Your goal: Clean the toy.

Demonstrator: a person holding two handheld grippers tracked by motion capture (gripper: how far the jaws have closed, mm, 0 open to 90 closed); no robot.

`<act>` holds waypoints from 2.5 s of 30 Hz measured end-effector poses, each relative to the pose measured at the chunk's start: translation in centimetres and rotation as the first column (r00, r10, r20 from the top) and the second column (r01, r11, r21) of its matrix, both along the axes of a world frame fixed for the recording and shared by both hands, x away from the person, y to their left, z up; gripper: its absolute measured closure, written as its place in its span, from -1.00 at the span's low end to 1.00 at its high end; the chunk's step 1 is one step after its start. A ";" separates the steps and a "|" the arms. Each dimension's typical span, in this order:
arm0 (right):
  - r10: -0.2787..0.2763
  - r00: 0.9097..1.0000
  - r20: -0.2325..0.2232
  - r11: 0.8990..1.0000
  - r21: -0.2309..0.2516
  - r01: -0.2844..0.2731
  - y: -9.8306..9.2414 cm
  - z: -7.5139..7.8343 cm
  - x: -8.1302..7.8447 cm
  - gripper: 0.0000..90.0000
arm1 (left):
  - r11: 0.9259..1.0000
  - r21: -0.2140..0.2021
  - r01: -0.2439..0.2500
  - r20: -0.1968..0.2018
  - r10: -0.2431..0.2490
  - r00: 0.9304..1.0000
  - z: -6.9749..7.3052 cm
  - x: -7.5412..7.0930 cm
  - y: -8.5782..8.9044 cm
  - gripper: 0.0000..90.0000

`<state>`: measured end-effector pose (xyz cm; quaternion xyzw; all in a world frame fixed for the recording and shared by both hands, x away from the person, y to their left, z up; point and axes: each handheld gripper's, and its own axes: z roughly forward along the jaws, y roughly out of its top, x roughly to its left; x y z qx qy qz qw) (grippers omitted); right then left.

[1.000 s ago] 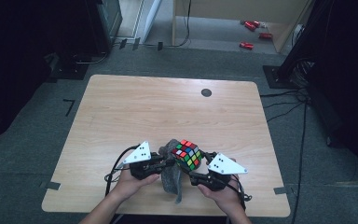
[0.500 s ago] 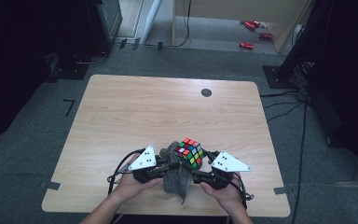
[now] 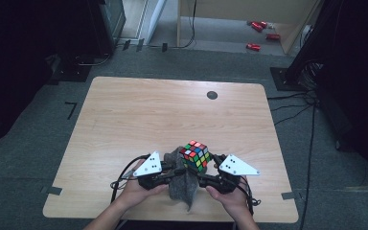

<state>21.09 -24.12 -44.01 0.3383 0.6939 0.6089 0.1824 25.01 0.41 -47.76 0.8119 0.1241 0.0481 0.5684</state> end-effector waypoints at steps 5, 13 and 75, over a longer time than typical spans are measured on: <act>0.010 1.000 0.002 1.000 0.002 -0.010 1.1 -0.2 -0.1 -0.24 | 0.999 -0.003 0.051 -0.019 -0.051 0.999 -0.5 -0.9 -1.5 0.85; -0.039 0.999 -0.026 0.999 -0.004 0.039 1.9 -1.2 0.2 -0.24 | 0.998 -0.058 -0.007 -0.036 0.005 0.999 -0.6 -0.3 -0.7 0.85; -0.089 0.987 -0.131 0.993 0.063 0.097 1.9 -0.7 0.3 -0.24 | 0.984 -0.017 -0.179 0.175 0.179 0.968 1.0 1.5 2.8 -0.73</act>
